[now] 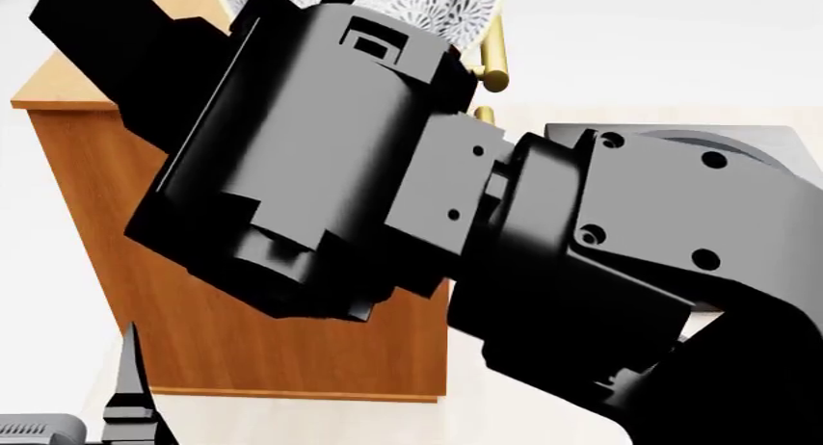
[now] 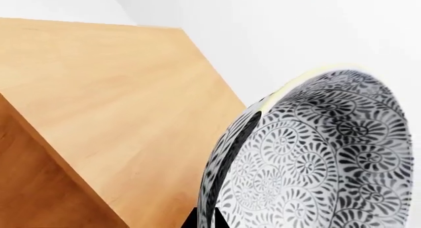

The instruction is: Put the bowl on the top of the cabinet.

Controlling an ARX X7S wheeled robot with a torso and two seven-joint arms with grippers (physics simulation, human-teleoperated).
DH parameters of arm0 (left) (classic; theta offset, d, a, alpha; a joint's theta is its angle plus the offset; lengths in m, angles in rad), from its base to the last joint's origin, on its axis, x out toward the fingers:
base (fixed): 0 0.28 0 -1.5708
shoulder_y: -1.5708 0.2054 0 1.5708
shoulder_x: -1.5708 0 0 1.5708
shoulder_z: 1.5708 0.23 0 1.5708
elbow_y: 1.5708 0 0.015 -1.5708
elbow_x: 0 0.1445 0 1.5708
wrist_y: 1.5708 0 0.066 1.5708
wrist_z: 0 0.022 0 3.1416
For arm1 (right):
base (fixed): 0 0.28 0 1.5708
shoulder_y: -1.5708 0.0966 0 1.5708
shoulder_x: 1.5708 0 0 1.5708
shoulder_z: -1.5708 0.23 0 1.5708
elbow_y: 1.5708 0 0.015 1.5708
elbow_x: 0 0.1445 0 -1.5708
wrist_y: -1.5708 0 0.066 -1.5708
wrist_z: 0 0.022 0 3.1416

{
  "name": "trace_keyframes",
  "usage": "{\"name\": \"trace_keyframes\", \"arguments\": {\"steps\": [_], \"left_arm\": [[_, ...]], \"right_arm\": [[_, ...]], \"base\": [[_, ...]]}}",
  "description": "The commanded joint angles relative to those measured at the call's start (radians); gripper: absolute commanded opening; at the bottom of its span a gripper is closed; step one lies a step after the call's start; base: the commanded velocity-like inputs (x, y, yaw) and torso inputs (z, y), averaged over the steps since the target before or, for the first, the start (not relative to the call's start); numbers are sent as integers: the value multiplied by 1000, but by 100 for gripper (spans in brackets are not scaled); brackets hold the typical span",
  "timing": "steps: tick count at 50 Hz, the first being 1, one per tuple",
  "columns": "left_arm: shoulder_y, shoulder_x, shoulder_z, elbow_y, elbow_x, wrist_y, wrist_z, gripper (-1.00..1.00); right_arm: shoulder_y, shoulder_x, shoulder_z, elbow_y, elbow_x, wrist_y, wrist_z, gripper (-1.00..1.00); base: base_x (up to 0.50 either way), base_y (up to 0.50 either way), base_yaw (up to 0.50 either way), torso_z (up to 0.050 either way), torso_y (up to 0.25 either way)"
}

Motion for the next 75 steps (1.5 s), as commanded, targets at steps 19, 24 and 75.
{"name": "trace_keyframes", "arguments": {"steps": [19,24,75], "left_arm": [[4,-5,0,12,-7,3,-8,100],[4,-6,-2,11,-8,3,-9,100],[-11,0,20,-13,-2,11,-12,100]], "right_arm": [[7,10,2,-62,-39,-24,-11,-100],[7,33,18,-64,-43,-46,-12,100],[86,509,318,-640,348,-52,466,100]], "base": [[0,0,0,0,1],[0,0,0,0,2],[0,0,0,0,0]]}}
